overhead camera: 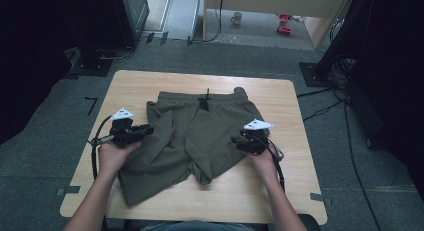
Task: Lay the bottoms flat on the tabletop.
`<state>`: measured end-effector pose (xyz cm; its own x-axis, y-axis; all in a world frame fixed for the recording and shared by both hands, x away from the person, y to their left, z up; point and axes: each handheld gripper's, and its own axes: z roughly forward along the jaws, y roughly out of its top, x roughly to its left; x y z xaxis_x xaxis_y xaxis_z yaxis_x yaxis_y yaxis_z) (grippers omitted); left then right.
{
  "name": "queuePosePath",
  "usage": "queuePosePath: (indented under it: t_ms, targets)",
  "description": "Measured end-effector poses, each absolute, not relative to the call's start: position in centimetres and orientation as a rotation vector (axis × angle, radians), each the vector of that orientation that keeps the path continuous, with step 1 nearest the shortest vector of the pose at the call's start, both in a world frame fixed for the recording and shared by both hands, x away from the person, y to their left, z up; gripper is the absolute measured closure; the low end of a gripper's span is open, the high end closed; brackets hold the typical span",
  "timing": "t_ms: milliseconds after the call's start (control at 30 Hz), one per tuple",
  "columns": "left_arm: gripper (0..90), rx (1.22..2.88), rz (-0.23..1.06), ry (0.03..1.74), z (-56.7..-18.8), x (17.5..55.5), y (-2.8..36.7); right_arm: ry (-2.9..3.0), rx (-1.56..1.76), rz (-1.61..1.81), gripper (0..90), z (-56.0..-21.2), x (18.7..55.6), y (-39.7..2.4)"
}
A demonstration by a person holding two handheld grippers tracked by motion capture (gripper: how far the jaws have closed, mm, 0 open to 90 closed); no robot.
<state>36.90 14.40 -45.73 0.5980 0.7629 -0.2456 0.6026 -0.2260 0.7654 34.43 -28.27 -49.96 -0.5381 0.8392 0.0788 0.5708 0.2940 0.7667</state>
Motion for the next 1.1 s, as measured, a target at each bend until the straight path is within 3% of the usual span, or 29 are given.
queuePosePath:
  t_ms: [567,1100]
  targets:
    - [70.0,2.049,0.226,0.979,-48.3,40.0,9.4,2.270,1.241,1.061,46.6,-51.8,31.8,-25.5]
    - [69.3,2.102,0.231,1.038,-50.8,42.2,10.2,2.237,1.218,1.070,49.5,-52.2,34.5,-24.5]
